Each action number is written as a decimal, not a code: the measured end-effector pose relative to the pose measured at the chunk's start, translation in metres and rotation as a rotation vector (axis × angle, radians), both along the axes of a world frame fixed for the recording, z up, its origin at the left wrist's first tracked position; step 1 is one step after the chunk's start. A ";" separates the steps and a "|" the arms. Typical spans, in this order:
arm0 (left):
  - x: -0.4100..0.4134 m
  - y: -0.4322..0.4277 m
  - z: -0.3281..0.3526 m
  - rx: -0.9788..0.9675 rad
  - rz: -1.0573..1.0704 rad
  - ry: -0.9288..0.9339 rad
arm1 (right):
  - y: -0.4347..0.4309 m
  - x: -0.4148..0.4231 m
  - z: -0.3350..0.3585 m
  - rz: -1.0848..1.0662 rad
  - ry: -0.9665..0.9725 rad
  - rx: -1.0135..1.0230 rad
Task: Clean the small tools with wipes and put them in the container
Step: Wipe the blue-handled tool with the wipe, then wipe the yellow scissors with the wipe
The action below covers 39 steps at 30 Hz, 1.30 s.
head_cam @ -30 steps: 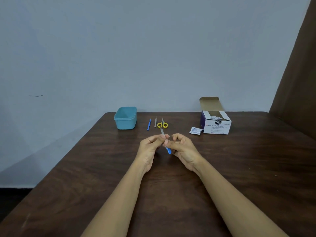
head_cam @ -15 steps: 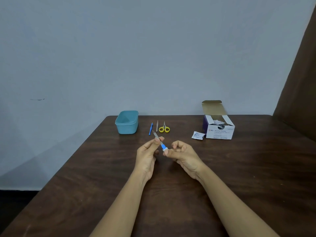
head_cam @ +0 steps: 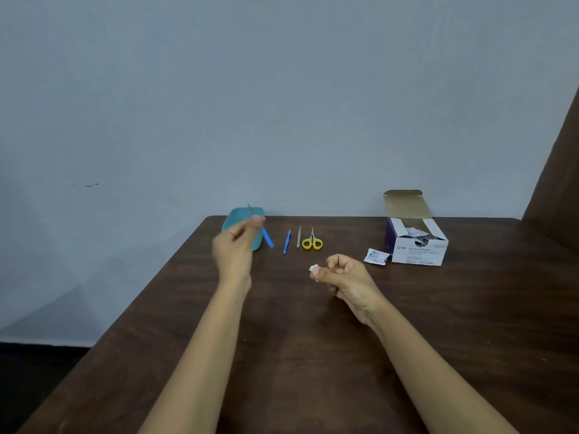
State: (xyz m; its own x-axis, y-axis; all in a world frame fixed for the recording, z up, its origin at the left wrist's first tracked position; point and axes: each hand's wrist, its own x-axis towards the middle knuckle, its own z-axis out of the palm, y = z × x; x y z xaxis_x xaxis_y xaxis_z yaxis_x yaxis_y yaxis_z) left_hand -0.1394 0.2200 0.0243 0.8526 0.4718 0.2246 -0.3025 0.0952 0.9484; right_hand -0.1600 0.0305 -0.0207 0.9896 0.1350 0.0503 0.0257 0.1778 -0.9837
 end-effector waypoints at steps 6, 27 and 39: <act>0.051 0.037 0.030 0.314 0.304 0.065 | 0.015 0.036 0.008 -0.035 -0.029 -0.011; 0.186 0.033 0.012 1.527 0.280 0.779 | 0.042 0.089 -0.026 -0.145 -0.008 0.211; 0.195 0.026 -0.008 1.591 0.233 0.840 | 0.041 0.088 -0.026 -0.147 0.000 0.209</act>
